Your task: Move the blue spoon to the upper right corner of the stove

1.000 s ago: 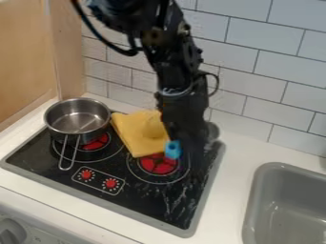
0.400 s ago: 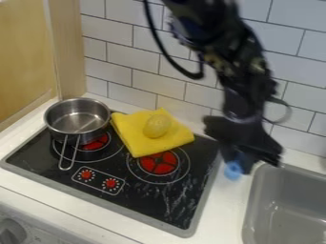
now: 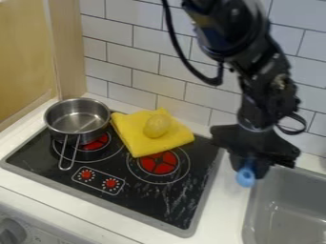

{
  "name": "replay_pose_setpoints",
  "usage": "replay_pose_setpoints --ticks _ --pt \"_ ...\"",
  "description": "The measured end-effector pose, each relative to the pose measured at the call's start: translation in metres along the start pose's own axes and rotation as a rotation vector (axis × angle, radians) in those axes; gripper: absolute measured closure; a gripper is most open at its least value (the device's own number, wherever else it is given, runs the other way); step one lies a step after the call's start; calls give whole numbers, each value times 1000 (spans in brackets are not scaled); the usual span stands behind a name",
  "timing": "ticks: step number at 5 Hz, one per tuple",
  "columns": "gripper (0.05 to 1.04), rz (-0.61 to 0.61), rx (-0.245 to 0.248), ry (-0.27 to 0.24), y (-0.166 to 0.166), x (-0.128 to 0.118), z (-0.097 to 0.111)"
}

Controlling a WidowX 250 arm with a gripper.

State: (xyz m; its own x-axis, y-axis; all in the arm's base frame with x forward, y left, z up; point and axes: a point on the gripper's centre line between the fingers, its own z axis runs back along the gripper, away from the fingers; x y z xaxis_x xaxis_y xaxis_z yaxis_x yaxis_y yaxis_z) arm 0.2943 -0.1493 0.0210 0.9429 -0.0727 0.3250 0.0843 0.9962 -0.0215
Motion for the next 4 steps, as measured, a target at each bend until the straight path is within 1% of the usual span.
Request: replay_pose_setpoints --ticks 1,2,4 --pt "788 21 24 0 0 1 -1" --pt "788 25 37 6 5 1 -5" --pt "788 17 49 48 12 -6 -22"
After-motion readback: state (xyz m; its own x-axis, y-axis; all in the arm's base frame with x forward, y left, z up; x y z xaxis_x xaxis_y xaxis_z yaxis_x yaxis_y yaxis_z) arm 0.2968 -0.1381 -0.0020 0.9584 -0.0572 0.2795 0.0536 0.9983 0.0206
